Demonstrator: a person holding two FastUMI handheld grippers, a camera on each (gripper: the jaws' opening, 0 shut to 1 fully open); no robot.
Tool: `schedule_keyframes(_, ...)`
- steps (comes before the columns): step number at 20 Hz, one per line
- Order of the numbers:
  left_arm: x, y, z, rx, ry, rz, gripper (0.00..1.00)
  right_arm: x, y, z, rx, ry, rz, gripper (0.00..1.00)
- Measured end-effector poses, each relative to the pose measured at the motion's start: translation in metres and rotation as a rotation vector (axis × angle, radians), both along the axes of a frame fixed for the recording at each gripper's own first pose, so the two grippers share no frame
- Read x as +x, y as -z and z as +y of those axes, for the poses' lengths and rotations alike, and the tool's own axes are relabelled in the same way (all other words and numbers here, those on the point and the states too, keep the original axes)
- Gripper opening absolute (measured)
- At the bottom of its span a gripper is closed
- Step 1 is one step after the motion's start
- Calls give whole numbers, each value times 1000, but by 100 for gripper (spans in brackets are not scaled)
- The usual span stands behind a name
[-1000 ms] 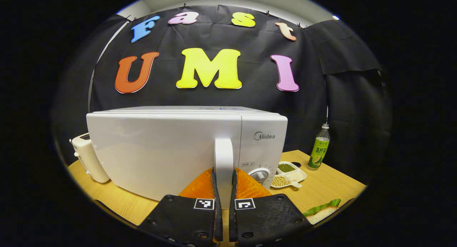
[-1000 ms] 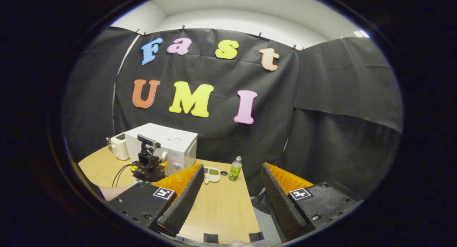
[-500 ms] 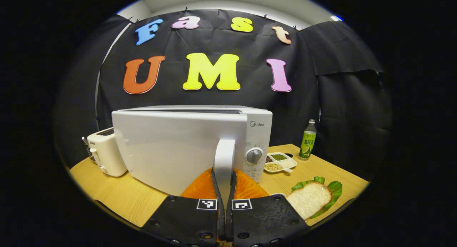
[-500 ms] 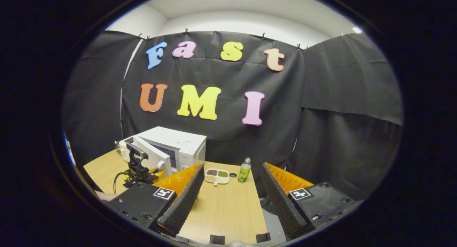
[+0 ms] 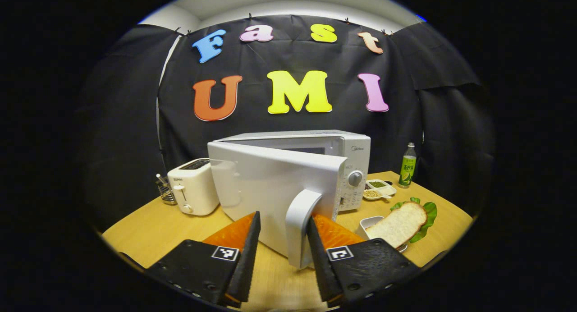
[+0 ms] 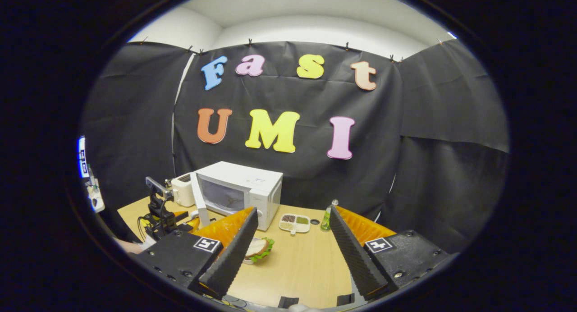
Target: Open the microwave oven with the left hand, put the food in, and close the microwave oven.
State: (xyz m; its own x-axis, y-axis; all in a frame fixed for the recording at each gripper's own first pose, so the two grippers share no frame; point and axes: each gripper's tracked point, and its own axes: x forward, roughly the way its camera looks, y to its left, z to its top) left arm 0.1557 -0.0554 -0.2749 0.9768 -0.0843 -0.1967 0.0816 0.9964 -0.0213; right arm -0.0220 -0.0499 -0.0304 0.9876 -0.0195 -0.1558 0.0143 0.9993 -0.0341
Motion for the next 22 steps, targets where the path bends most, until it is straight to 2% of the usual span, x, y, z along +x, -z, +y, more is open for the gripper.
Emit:
schedule_keyframes(2,-12,-2,19,15,-19,3,87,-1,1,8,1,-21,-1,100)
schedule_keyframes(3,-20,-1,28,26,-30,12,98,-2,1,11,3,-29,-2,100)
schedule_keyframes(4,-26,-2,40,41,-44,13,98,-2,2,15,5,-39,-2,96)
schedule_keyframes(6,-42,0,65,59,-79,20,97,-3,6,23,19,-56,1,96)
schedule_keyframes(7,-50,1,78,57,-95,23,97,-3,8,28,25,-65,5,100)
schedule_keyframes(9,-67,5,109,63,-136,42,96,-3,13,36,35,-75,13,100)
schedule_keyframes(10,-76,7,126,73,-159,47,96,-4,15,41,39,-82,16,96)
schedule_keyframes(11,-84,8,141,78,-174,53,96,-4,16,46,43,-88,17,96)
schedule_keyframes(12,-95,8,152,85,-191,59,96,-4,18,50,45,-91,19,100)
schedule_keyframes(14,-111,9,176,100,-218,74,97,-3,21,56,47,-90,16,100)
schedule_keyframes(16,-130,4,189,92,-222,69,97,0,25,59,59,-80,16,100)
schedule_keyframes(17,-138,0,191,86,-220,68,96,2,28,60,69,-72,17,96)
schedule_keyframes(18,-146,-5,191,76,-214,61,96,4,31,60,79,-63,16,100)
schedule_keyframes(19,-154,-13,189,64,-197,49,97,7,35,59,85,-50,15,96)
schedule_keyframes(21,-166,-27,178,46,-165,28,97,13,44,58,93,-35,13,96)
schedule_keyframes(22,-173,-38,170,42,-141,12,96,18,52,56,94,-29,21,100)
